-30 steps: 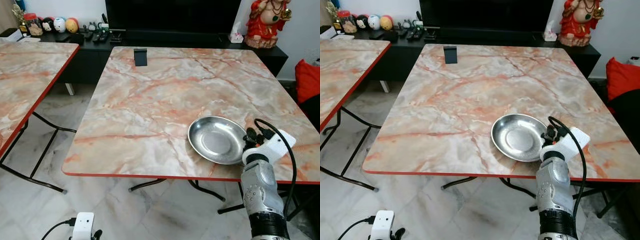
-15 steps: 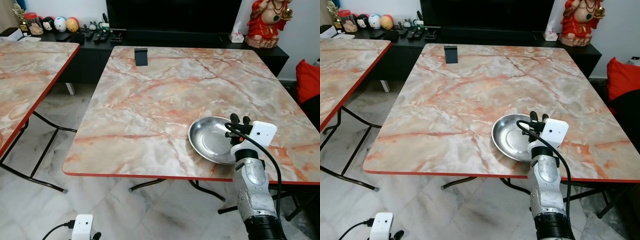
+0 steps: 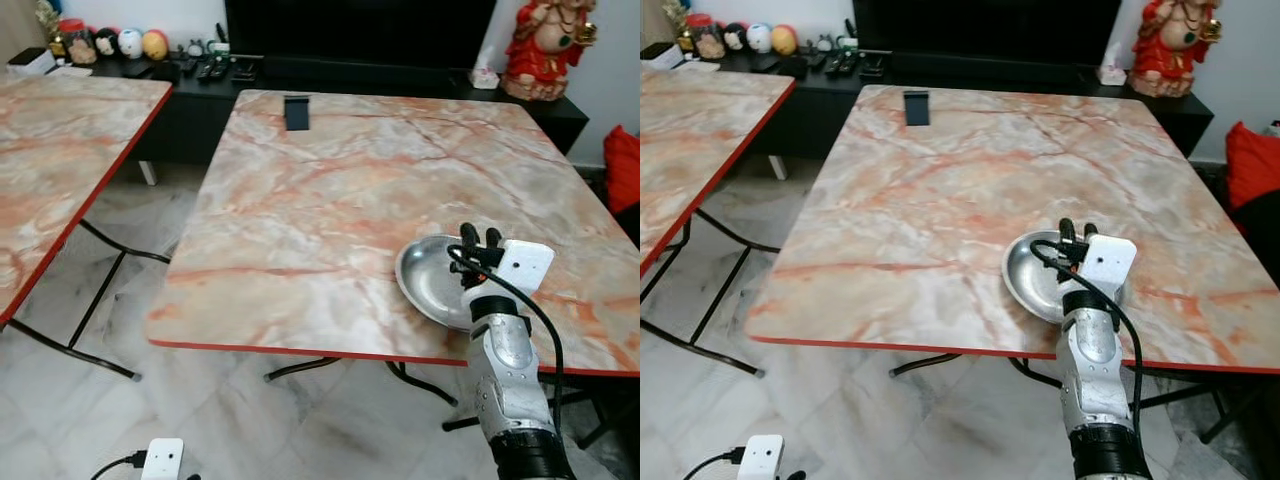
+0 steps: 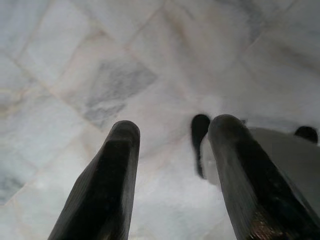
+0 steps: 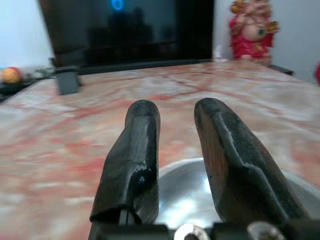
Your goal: Setting the table
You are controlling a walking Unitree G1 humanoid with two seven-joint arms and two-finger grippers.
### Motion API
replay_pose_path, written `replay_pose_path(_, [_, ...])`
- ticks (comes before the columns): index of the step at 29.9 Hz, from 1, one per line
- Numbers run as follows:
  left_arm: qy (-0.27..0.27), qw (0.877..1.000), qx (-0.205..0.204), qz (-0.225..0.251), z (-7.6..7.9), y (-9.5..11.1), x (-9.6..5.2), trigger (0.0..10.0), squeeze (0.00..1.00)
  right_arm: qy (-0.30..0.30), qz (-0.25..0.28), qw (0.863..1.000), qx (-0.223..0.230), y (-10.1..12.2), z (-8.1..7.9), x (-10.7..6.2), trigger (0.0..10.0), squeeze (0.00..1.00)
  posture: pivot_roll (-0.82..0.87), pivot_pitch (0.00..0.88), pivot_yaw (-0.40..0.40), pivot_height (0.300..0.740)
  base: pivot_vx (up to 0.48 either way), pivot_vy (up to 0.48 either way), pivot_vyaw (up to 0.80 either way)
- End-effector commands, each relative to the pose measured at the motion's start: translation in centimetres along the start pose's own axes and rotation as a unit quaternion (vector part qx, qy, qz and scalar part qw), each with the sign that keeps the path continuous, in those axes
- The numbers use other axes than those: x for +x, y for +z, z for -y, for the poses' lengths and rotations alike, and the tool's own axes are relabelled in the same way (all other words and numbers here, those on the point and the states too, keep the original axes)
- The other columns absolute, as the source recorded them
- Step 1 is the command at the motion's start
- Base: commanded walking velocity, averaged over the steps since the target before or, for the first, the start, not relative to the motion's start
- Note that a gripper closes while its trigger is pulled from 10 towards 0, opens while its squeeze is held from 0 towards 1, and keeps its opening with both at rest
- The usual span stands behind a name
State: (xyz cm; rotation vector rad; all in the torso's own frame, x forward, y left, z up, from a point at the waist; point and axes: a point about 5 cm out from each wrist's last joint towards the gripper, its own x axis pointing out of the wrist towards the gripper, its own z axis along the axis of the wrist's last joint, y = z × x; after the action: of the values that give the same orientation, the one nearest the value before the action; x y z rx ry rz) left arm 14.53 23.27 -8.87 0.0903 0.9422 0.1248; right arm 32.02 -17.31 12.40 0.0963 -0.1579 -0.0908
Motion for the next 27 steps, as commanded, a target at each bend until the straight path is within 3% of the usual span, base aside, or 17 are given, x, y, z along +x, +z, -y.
replay_pose_path(1, [0.002, 1.0, -0.007, 0.0, 0.0, 0.0, 0.0, 10.0, 0.0, -0.006, -0.001, 1.0, -0.008, -0.1, 0.6, 0.1, 10.0, 0.0, -0.03, 0.0, -0.062, 0.74, 0.0, 0.428, 0.0])
replay_pose_path(17, [0.01, 1.0, -0.01, -0.011, -1.1, -0.6, -0.2, 10.0, 0.0, 0.02, 0.004, 1.0, -0.008, 0.0, -0.4, 0.6, 10.0, 0.0, -0.02, 0.0, -0.063, 0.74, 0.0, 0.431, 0.0])
replay_pose_path(24, [0.009, 1.0, -0.009, -0.013, -1.2, -0.6, -0.2, 10.0, 0.0, 0.021, 0.002, 1.0, -0.002, -0.3, -0.3, 0.5, 10.0, 0.0, -0.02, 0.0, -0.061, 0.74, 0.0, 0.428, 0.74])
replay_pose_path(27, [0.008, 1.0, -0.008, -0.014, -1.0, -0.4, -0.1, 10.0, 0.0, 0.023, 0.003, 1.0, -0.005, -0.4, -0.3, 0.5, 10.0, 0.0, -0.02, 0.0, -0.057, 0.74, 0.0, 0.431, 0.0])
